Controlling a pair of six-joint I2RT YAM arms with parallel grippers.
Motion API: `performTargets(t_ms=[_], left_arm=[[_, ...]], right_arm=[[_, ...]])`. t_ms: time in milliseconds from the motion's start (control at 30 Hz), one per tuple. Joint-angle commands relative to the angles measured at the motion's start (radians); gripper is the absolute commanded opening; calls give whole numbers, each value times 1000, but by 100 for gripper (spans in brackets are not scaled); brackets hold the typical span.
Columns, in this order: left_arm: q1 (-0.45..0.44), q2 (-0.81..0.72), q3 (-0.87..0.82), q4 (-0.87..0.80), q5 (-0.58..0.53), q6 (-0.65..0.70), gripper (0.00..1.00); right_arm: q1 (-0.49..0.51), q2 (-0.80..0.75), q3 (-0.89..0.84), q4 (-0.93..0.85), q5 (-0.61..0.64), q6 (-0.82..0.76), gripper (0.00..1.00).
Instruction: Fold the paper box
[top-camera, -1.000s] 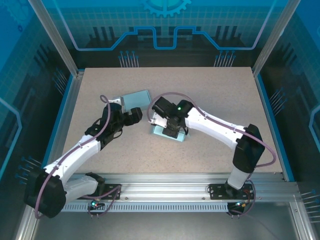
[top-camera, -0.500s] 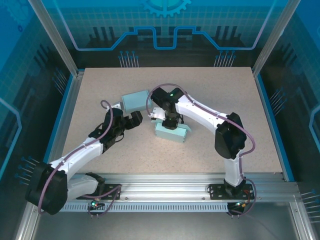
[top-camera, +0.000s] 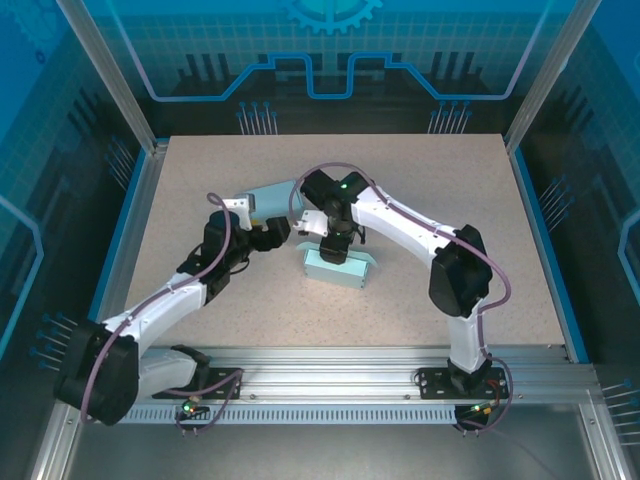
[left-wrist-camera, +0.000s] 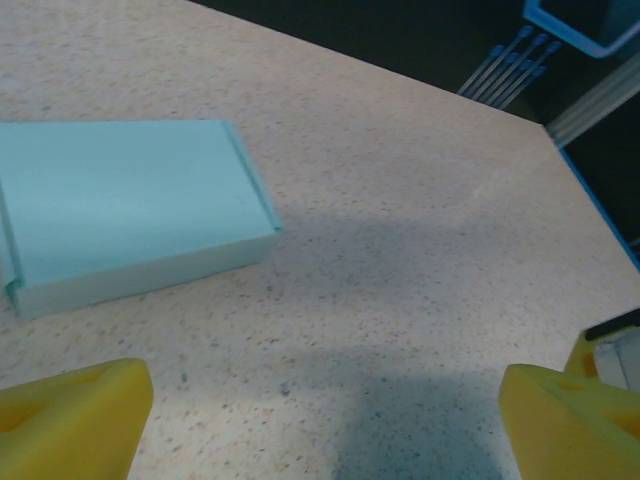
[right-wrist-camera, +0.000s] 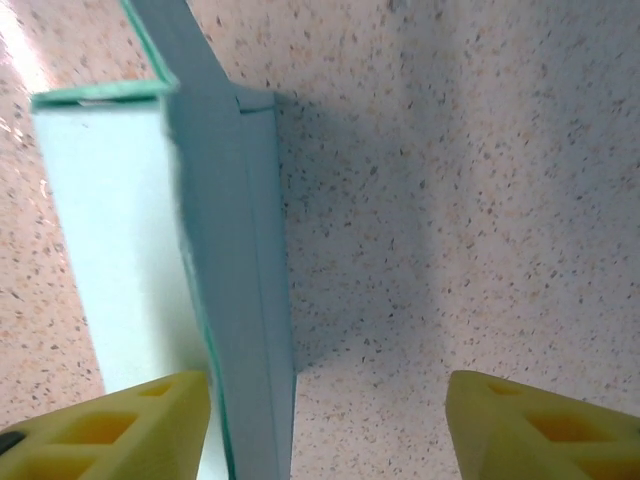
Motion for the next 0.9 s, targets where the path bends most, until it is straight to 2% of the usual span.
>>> performTargets(t_ms=[0,200,367,400,467,667,867], left_arm=[[22,30,25,89,162,104,90],[34,72,84,54,344,201,88],[61,31,99,-26,454,317,87],[70,14,106,-55,462,334,87],[77,-13,128,-125,451,367,87],[78,-68,161,-254,419,414,87],[74,-76,187,-333,444,437,86]], right_arm=[[-18,-75,11,15,-42,12,67],[-22,-71,9,21,-29,25,69],[-35,-113,25,26,-21,79,73],[-39,-138,21,30,-17,104,78],[-47,-196,-4,51,-9,153,100],[-49,-440,-213,195,133,323,100],[-72,-694,-472,358,188,444,100]])
